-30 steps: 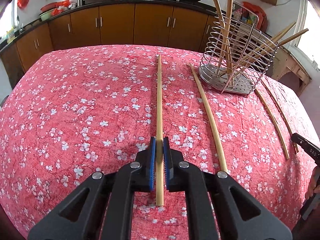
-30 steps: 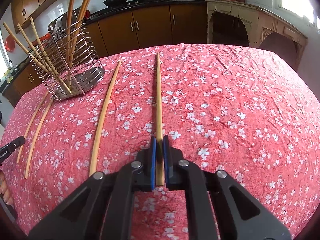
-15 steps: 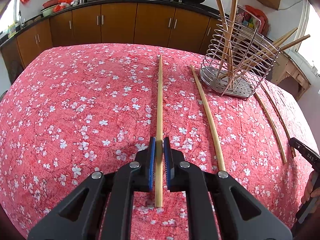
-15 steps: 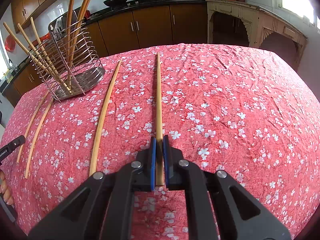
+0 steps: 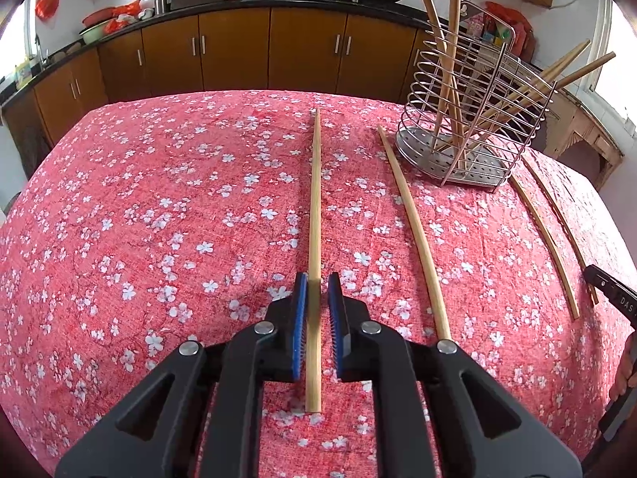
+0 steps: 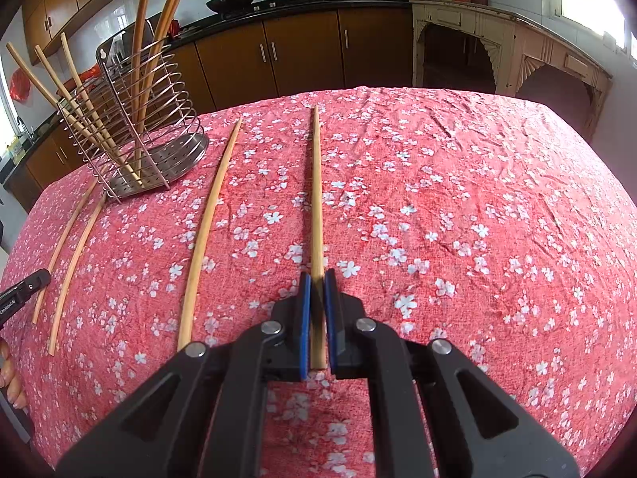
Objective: Organize utensils
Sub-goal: 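Lift both held chopsticks upright and carry them above the wire holder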
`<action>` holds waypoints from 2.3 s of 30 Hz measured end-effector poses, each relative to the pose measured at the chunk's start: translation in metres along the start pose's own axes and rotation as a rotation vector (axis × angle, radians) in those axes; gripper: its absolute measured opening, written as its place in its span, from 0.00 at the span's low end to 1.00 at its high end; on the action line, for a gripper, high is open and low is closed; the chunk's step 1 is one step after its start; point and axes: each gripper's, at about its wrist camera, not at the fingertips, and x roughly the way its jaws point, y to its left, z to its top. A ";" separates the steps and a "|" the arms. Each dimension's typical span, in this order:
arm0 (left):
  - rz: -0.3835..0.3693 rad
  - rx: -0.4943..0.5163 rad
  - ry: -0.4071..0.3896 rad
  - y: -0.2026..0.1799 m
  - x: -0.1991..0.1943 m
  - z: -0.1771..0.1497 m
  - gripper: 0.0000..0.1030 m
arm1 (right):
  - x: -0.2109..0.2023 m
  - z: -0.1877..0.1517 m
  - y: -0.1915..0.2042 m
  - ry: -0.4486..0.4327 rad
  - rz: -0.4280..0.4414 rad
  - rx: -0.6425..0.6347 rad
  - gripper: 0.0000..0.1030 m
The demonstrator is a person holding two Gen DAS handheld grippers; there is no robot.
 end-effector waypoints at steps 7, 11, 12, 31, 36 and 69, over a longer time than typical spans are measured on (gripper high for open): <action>0.043 0.053 0.004 -0.012 -0.002 -0.003 0.12 | -0.003 -0.004 0.007 0.003 -0.021 -0.033 0.08; 0.037 0.057 0.006 -0.017 -0.006 -0.009 0.11 | -0.006 -0.007 0.004 0.004 -0.014 -0.029 0.08; 0.031 0.051 0.005 -0.017 -0.007 -0.010 0.11 | -0.006 -0.007 0.003 0.004 -0.011 -0.028 0.08; -0.110 -0.008 -0.311 0.006 -0.122 0.007 0.07 | -0.140 0.019 -0.018 -0.389 0.017 -0.039 0.08; -0.115 -0.059 -0.393 0.012 -0.144 0.032 0.07 | -0.165 0.041 -0.021 -0.484 0.051 -0.016 0.08; -0.113 -0.061 -0.450 0.004 -0.178 0.071 0.07 | -0.205 0.082 -0.013 -0.562 0.207 0.043 0.08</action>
